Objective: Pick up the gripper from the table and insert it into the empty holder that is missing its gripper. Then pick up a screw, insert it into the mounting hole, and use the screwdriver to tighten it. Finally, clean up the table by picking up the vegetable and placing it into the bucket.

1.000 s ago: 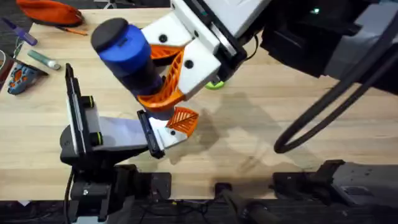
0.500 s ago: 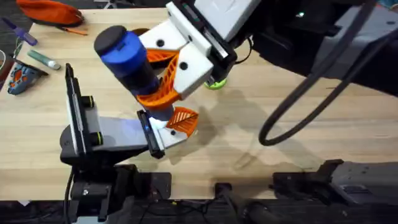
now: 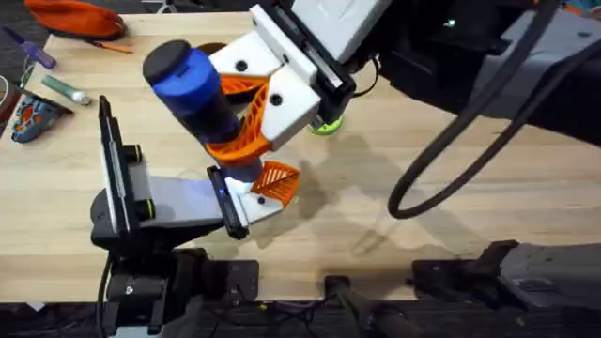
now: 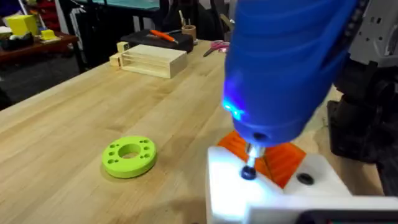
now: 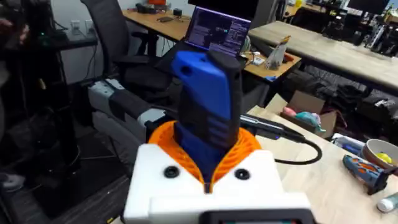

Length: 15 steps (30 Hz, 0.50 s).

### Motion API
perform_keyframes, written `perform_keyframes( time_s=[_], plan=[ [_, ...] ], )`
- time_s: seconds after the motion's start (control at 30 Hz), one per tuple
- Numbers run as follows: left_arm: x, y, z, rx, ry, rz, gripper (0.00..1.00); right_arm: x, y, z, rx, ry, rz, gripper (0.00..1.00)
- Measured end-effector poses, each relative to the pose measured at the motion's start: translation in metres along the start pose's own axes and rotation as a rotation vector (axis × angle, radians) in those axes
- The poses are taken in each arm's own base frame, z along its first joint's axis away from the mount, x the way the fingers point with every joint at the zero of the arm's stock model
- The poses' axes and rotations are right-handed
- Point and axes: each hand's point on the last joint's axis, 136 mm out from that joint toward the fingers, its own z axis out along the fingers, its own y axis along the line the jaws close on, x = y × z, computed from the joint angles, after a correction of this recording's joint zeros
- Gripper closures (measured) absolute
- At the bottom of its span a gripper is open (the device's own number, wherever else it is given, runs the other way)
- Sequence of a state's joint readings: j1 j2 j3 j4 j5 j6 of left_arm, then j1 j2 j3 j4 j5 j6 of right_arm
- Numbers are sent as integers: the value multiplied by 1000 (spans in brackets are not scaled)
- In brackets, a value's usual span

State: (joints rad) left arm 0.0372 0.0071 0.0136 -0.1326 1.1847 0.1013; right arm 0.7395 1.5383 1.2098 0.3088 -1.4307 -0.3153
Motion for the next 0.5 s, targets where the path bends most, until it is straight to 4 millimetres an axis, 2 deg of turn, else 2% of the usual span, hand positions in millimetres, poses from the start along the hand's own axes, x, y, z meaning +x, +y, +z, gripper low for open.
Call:
perform_keyframes(
  time_s=[0.5],
  plan=[
    [0, 0, 0, 0, 0, 0, 989, 0, 0, 1, -2, 0, -6, 975]
  ],
)
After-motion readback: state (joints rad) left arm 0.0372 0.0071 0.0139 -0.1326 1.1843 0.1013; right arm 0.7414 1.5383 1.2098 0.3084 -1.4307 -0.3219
